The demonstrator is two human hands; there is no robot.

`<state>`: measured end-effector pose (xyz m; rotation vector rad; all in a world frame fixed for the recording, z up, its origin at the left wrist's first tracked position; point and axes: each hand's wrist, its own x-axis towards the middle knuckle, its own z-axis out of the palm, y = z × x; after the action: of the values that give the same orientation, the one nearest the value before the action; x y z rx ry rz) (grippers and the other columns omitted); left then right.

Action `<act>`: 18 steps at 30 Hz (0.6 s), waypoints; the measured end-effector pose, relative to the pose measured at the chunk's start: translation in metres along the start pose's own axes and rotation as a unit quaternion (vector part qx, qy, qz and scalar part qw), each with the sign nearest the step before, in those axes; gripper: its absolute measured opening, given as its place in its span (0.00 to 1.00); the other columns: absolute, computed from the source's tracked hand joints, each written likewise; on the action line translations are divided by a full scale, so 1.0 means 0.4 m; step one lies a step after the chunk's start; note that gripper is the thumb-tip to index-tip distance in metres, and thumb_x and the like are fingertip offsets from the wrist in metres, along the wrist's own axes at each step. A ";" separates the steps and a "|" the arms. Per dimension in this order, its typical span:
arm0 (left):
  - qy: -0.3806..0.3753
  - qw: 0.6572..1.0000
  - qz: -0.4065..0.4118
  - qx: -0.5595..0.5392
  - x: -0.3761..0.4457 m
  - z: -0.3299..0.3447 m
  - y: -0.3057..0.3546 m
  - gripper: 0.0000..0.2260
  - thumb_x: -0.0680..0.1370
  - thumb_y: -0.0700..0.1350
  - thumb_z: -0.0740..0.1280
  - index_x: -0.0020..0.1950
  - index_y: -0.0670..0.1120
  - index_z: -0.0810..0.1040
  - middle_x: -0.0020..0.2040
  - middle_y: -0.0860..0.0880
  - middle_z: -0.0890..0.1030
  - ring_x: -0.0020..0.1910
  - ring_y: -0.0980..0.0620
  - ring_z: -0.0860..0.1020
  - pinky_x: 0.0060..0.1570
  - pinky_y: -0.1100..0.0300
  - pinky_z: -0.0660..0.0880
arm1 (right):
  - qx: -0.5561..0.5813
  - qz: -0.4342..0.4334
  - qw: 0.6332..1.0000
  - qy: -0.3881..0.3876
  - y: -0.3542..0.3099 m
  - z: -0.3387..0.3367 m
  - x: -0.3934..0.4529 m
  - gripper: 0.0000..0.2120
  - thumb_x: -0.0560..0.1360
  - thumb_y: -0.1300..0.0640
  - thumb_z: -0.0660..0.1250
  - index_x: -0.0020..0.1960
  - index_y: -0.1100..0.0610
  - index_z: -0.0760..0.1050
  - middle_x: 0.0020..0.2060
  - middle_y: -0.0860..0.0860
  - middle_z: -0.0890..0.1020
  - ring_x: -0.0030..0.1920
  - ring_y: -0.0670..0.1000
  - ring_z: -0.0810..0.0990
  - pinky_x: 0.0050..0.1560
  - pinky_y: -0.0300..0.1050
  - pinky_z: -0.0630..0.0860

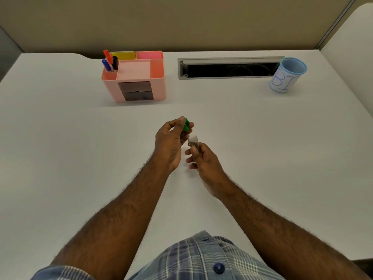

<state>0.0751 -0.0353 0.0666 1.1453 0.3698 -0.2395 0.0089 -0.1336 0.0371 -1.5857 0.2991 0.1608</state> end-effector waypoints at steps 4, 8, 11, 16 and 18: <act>0.014 0.999 -0.049 0.006 0.025 -0.019 -0.013 0.07 0.78 0.49 0.67 0.51 0.47 0.79 0.48 0.47 0.86 0.52 0.48 0.82 0.54 0.55 0.77 | 0.033 -0.007 0.999 0.014 -0.007 -0.023 0.020 0.09 0.81 0.53 0.57 0.60 0.46 0.71 0.50 0.46 0.80 0.48 0.46 0.78 0.48 0.44 0.77; 0.036 0.996 -0.079 0.031 0.045 -0.017 -0.029 0.07 0.77 0.50 0.68 0.49 0.47 0.79 0.48 0.47 0.86 0.51 0.49 0.82 0.55 0.56 0.76 | 0.052 -0.037 0.997 0.050 -0.041 -0.073 0.079 0.08 0.81 0.55 0.58 0.58 0.49 0.72 0.48 0.46 0.80 0.46 0.45 0.78 0.46 0.44 0.74; 0.042 0.994 -0.086 0.045 0.060 -0.012 -0.038 0.07 0.77 0.50 0.69 0.48 0.46 0.79 0.49 0.46 0.85 0.49 0.50 0.82 0.52 0.58 0.75 | 0.053 -0.060 0.992 0.099 -0.084 -0.129 0.140 0.09 0.82 0.56 0.58 0.61 0.54 0.69 0.47 0.46 0.81 0.45 0.45 0.77 0.44 0.42 0.73; 0.060 0.994 -0.079 0.046 0.090 0.012 -0.037 0.12 0.77 0.49 0.68 0.56 0.43 0.79 0.52 0.45 0.84 0.49 0.52 0.82 0.40 0.65 0.72 | 0.081 -0.094 0.974 0.189 -0.200 -0.278 0.257 0.06 0.81 0.56 0.57 0.57 0.55 0.67 0.46 0.47 0.81 0.42 0.45 0.76 0.39 0.40 0.71; 0.062 0.994 -0.074 0.045 0.102 0.025 -0.034 0.13 0.77 0.49 0.68 0.57 0.42 0.79 0.52 0.44 0.84 0.50 0.51 0.82 0.39 0.66 0.72 | 0.083 -0.102 0.966 0.224 -0.243 -0.344 0.304 0.05 0.81 0.55 0.57 0.56 0.54 0.68 0.46 0.46 0.80 0.42 0.45 0.76 0.40 0.41 0.72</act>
<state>0.1090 -0.0499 0.0422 1.2267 0.5594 -0.3196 0.1416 -0.2801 0.1010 -1.4632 0.4843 -0.3805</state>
